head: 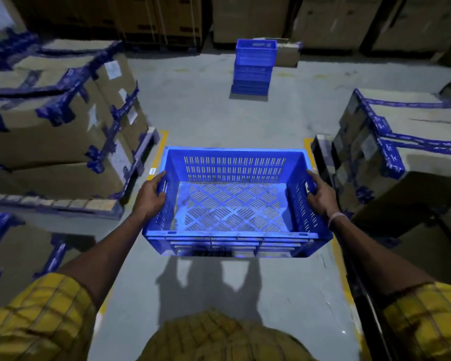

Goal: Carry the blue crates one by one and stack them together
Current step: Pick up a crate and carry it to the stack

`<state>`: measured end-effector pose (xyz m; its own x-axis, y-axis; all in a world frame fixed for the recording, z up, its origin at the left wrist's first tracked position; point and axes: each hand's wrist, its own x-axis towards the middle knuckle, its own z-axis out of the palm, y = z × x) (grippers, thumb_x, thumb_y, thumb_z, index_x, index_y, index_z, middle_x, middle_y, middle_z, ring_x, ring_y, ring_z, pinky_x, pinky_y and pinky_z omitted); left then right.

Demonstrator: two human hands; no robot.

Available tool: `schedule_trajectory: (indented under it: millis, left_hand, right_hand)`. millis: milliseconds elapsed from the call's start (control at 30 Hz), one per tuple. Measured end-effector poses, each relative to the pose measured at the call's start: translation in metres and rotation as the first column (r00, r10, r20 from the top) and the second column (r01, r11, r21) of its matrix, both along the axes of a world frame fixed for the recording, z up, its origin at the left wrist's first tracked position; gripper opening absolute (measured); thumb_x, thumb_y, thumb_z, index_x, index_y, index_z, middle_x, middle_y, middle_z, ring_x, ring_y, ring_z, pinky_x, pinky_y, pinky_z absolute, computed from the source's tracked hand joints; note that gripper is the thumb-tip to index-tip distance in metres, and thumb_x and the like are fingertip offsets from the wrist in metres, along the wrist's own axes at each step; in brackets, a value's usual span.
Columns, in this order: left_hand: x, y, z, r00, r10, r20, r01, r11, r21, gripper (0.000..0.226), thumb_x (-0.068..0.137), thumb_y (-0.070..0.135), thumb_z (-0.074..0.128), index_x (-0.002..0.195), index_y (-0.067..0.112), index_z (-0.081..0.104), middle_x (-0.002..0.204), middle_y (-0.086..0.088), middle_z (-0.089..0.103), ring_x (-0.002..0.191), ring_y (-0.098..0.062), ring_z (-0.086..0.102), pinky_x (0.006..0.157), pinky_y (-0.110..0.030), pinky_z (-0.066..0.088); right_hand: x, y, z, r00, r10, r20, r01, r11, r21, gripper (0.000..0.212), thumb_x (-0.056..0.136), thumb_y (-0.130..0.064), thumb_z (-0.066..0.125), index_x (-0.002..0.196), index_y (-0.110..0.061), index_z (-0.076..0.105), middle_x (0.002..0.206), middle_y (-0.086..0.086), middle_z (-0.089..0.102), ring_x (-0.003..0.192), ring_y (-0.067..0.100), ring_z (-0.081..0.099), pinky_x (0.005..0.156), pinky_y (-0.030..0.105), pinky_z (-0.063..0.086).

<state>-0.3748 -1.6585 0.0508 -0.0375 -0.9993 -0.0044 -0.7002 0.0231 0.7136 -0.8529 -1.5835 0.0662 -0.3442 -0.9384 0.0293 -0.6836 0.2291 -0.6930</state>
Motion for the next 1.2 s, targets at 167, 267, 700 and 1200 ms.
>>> schedule_trajectory:
  millis: [167,267,700,1200]
  left_hand:
    - [-0.006,-0.129,0.015,0.993,-0.115,0.004,0.115,0.993,-0.022,0.075,0.076,0.025,0.046,0.15,0.022,0.043,0.136,-0.012,0.062,0.114,-0.03,0.066,0.094,-0.048,0.054]
    - [-0.023,-0.199,0.019,0.991,-0.129,0.028,0.13,0.991,-0.037,0.075,0.076,0.025,0.047,0.15,0.022,0.044,0.139,-0.013,0.06,0.119,-0.031,0.063,0.097,-0.047,0.053]
    - [-0.139,-0.499,-0.006,0.988,-0.144,-0.046,0.145,0.989,0.006,0.072,0.077,0.032,0.047,0.147,0.042,0.035,0.137,-0.01,0.058,0.117,-0.031,0.063,0.095,-0.051,0.054]
    - [-0.248,-0.861,0.004,0.997,-0.075,-0.018,0.074,0.995,-0.06,0.065,0.088,0.002,0.055,0.149,0.023,0.046,0.14,-0.01,0.059,0.117,-0.032,0.061,0.092,-0.04,0.048]
  right_hand:
    - [-0.005,-0.081,0.008,0.997,-0.078,0.027,0.079,0.997,-0.021,0.074,0.071,-0.012,0.046,0.145,-0.016,0.049,0.097,0.021,0.069,0.071,0.031,0.059,0.065,0.031,0.041]
    - [-0.017,-0.135,0.011,0.992,-0.116,0.041,0.117,0.992,-0.041,0.073,0.071,-0.016,0.044,0.143,-0.018,0.051,0.087,0.016,0.063,0.059,0.023,0.048,0.061,0.024,0.034]
    - [-0.143,-0.422,0.006,0.989,-0.137,0.052,0.133,0.989,0.066,0.063,0.084,0.003,0.054,0.141,-0.022,0.053,0.073,0.007,0.058,0.056,0.021,0.047,0.061,0.028,0.036]
    - [-0.228,-0.81,0.018,0.989,-0.142,-0.037,0.144,0.988,0.053,0.061,0.084,0.004,0.053,0.141,-0.018,0.054,0.094,0.027,0.067,0.082,0.04,0.062,0.07,0.035,0.041]
